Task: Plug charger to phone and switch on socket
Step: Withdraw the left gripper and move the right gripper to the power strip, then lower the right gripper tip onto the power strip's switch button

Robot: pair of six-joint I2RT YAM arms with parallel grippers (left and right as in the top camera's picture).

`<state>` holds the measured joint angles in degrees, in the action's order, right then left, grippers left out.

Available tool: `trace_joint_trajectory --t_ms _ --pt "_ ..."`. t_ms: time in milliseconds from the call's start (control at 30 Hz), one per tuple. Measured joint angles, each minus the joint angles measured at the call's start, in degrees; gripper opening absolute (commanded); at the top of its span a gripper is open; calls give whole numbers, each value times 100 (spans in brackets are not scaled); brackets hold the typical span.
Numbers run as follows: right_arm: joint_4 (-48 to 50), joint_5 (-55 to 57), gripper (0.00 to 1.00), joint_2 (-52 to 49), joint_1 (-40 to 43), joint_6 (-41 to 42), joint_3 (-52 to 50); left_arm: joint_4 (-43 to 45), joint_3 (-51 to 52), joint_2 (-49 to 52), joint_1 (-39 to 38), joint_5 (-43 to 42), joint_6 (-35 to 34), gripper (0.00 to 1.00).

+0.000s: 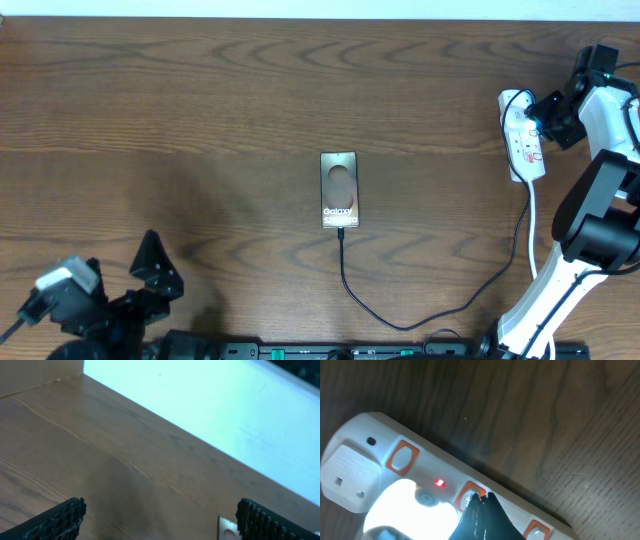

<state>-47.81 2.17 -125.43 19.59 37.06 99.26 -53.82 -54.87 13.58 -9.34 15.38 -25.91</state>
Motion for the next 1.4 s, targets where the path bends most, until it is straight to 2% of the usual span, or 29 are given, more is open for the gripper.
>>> trace_joint_trajectory --t_ms 733,1033,1167,1400 --pt "160 122 1 -396 28 127 120 -2 0 -262 57 0 0 98" --pt "-339 431 1 -337 103 -114 122 -4 0 -282 63 0 0 98" --pt "-466 428 1 216 236 -162 11 -4 0 -514 177 -2 0 98" --pt "-345 424 1 2785 400 -136 24 -26 0 -1252 693 0 -2 98"
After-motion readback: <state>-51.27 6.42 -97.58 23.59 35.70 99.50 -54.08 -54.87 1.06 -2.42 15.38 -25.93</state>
